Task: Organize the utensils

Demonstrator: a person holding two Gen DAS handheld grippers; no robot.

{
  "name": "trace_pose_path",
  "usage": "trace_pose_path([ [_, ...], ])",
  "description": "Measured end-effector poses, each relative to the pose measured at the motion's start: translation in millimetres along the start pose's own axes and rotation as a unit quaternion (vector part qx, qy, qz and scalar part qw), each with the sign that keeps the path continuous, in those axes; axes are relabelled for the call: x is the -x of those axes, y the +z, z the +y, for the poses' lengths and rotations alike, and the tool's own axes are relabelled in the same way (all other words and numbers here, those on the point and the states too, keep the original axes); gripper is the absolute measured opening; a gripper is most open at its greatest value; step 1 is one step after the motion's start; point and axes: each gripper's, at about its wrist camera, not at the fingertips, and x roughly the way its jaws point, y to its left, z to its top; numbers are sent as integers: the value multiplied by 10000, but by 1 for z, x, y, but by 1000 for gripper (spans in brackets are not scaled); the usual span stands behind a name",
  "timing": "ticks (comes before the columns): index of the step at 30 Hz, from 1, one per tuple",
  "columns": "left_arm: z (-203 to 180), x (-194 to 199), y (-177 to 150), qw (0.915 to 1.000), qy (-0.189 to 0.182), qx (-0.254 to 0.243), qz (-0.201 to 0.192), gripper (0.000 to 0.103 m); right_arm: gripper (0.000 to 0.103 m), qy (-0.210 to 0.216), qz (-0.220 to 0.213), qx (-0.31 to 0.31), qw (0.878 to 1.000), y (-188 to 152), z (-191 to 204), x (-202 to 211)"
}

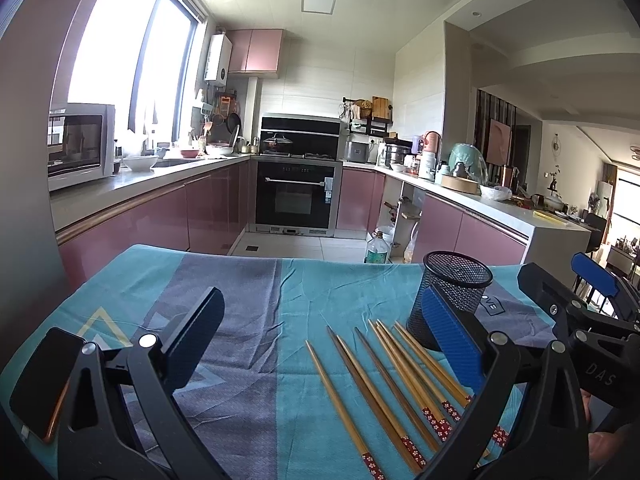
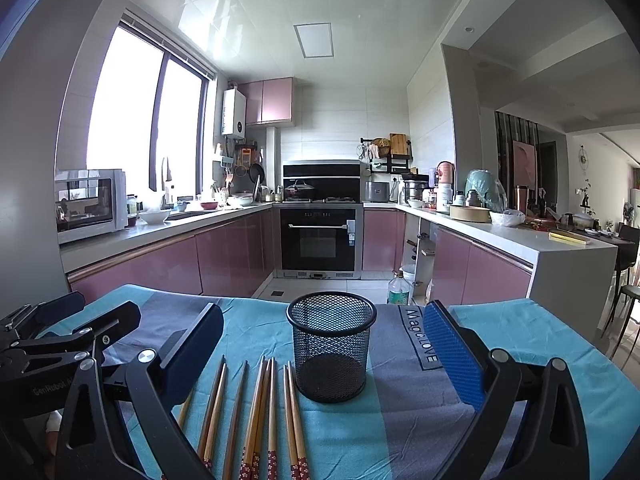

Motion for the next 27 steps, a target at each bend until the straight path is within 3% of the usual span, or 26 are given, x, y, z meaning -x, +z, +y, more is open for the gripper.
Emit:
trace_pose_path([
  [27, -4, -2, -1, 10000, -32, 19, 65, 97, 97, 31, 20, -26, 10000, -1, 0, -3],
])
